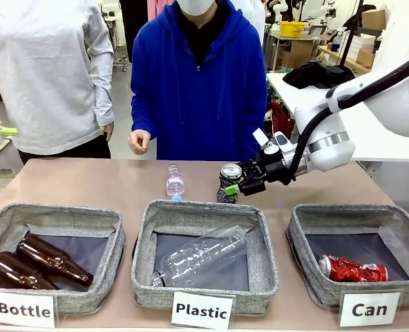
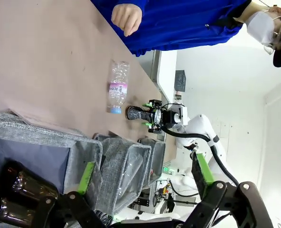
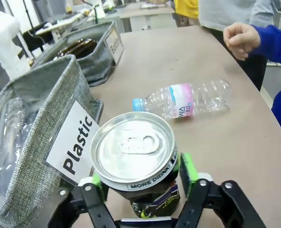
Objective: Sort the can waste into the basket.
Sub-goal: Pick up the can waste from the table and place it in the right Fabric basket.
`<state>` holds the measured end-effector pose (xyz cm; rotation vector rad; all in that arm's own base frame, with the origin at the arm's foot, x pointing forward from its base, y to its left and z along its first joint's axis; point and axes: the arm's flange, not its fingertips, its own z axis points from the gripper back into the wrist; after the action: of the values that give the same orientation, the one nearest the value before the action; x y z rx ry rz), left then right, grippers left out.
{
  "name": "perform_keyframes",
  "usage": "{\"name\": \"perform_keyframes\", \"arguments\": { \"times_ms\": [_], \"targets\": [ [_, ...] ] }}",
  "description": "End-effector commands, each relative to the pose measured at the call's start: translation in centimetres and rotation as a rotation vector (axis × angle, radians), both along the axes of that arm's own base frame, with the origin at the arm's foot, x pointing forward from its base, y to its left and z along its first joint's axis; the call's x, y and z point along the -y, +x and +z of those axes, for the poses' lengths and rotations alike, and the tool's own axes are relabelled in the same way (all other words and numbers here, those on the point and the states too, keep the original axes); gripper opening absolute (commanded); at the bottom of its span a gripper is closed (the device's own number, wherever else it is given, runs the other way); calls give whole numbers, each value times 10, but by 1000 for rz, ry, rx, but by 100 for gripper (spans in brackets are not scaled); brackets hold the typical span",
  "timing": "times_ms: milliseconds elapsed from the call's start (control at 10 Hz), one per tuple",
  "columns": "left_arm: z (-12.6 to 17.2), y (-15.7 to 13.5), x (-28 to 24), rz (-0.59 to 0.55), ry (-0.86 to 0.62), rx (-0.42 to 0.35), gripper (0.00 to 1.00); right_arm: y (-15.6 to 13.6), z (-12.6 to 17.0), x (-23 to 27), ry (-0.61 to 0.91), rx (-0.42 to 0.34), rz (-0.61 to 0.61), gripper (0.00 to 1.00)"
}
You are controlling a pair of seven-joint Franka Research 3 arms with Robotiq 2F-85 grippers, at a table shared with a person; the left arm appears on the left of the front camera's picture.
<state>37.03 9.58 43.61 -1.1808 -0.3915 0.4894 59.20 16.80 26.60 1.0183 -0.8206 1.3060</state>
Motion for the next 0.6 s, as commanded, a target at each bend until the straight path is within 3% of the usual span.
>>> {"name": "perform_keyframes", "arguments": {
  "times_ms": [0,200,300,400,500],
  "targets": [
    [1,-4,-2,-9,-4,-15,100,5,-2,0,25,35,7,0],
    [1,-4,-2,-9,-4,-15,100,5,0,0,22,36,6,0],
    [1,-4,-2,-9,-4,-15,100,4,5,3,22,42,2,10],
    [1,-4,-2,-9,-4,-15,100,3,13,7,17,51,-4,0],
    [1,-4,-2,-9,-4,-15,100,-1,30,16,-5,81,-22,0]
  ]
}}
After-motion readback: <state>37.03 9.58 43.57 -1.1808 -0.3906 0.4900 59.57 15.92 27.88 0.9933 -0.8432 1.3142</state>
